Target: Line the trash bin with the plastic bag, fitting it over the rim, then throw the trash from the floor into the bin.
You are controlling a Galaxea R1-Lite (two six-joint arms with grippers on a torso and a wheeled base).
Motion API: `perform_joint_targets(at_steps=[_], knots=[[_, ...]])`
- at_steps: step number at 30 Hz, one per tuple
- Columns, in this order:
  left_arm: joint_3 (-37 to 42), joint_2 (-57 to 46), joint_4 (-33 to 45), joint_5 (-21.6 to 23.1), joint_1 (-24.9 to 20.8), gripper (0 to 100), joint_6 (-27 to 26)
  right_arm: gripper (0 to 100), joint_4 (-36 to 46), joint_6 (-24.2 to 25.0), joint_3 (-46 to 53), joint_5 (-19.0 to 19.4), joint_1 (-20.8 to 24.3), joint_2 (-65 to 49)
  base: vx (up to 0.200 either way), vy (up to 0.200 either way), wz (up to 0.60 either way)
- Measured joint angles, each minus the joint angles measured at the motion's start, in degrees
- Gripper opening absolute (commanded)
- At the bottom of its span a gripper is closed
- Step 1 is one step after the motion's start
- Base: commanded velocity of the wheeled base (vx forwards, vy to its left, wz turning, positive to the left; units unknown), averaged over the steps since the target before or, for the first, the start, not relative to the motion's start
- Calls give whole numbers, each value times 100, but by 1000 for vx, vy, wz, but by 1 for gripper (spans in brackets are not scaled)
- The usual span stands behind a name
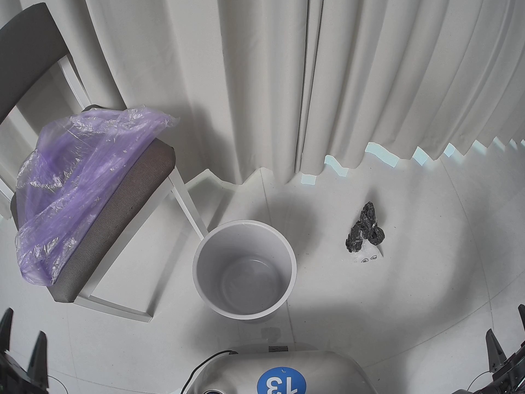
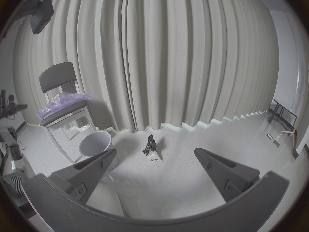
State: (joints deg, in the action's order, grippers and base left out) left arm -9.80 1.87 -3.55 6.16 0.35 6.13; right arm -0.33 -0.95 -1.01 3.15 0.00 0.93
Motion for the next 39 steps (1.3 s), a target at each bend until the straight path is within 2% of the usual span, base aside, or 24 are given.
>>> perform_joint_targets(at_steps=[3, 6, 8, 11, 15, 20, 24, 33, 39], knots=[[-653, 182, 277, 90, 35, 100, -11, 100, 1, -35, 0, -13, 0, 0, 0, 0, 0], [-1112, 411, 926, -50, 61, 100, -422, 100, 1, -66, 0, -50, 0, 0, 0, 0, 0], [-1304, 601, 1435, -384, 69, 100, -985, 100, 1, -79, 0, -61, 0, 0, 0, 0, 0], [-1448, 913, 1927, -1152, 83, 100, -1891, 100, -2, -101, 0, -15, 0, 0, 0, 0, 0], [-1604, 1445, 2317, -1833, 90, 100, -2632, 100, -78, -60, 0, 95, 0, 0, 0, 0, 0], [-1801, 2009, 2432, -2099, 129, 100, -2931, 100, -84, 265, -413, 213, 29, 65, 0, 0, 0], [-1952, 2382, 2478, -2255, 204, 100, -3089, 100, 177, 373, -1293, 293, 160, 433, 0, 0, 0], [-2231, 3154, 2553, -2564, 397, 100, -3334, 100, 350, 766, -3424, 453, 739, 2382, 0, 0, 0], [-2415, 3702, 2586, -2915, 502, 100, -3590, 100, 301, 946, -4008, 813, 1047, 3440, 0, 0, 0]])
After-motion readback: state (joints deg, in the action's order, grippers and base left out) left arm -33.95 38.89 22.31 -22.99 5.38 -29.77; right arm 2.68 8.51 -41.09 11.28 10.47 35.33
